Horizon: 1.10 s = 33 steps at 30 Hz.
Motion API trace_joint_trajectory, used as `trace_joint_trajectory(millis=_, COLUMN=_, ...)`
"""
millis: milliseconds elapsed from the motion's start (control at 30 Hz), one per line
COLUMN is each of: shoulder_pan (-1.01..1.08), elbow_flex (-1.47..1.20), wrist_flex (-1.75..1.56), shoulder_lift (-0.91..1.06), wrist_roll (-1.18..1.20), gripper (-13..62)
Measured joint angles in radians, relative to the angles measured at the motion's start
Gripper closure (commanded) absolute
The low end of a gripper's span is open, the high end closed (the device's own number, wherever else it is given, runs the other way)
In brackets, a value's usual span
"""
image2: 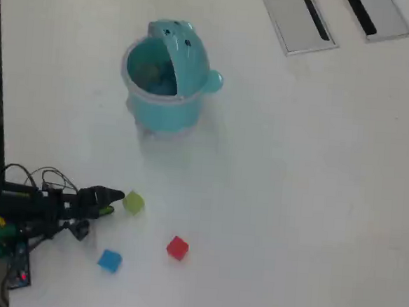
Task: Grasp RGB lego blocks and put them in the bin one by one.
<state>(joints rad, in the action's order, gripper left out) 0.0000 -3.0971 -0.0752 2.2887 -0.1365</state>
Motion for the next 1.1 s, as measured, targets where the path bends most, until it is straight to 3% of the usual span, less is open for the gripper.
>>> trace_joint_trajectory(millis=567, shoulder_pan=0.018, elbow_flex=0.000, wrist_flex=-0.025, shoulder_lift=0.000, wrist_roll=-0.061, gripper=15.6)
trace_joint_trajectory(millis=1100, shoulder_pan=0.018, elbow_flex=0.000, wrist_flex=-0.431, shoulder_lift=0.000, wrist_roll=-0.218, gripper=16.4)
